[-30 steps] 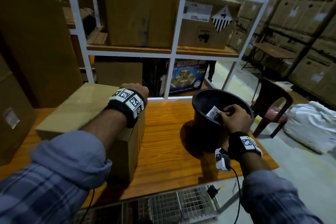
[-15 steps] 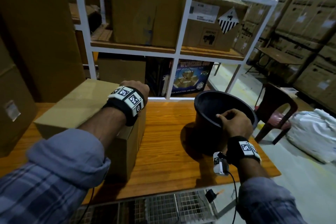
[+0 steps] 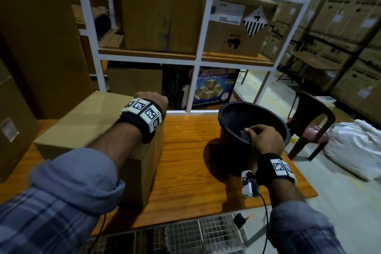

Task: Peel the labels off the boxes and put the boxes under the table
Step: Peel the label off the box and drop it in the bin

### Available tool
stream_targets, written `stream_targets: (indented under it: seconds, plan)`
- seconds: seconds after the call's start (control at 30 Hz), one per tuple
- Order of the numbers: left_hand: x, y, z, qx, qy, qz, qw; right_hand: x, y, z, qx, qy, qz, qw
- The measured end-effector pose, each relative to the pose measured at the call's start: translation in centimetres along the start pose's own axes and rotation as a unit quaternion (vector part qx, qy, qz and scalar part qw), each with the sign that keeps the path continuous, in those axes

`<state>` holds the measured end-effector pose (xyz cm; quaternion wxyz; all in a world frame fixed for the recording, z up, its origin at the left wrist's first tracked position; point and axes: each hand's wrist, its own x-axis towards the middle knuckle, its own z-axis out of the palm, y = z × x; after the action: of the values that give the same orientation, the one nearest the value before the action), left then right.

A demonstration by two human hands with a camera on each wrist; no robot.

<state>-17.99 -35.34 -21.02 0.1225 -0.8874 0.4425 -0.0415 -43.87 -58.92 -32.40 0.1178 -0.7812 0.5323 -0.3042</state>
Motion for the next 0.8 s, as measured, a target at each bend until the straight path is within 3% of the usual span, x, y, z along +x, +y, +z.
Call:
stream_targets:
  seconds: [0.57,0.8]
  plan:
    - [0.03,0.40,-0.23,0.015,-0.011,0.005,1.000,0.07,-0.67,-0.60,-0.025,-0.015,0.016,0.999]
    - [-0.18,0.56,-0.01,0.036,0.017,0.004,0.999,0.10,-0.43,-0.65,0.006,-0.006,0.017,1.000]
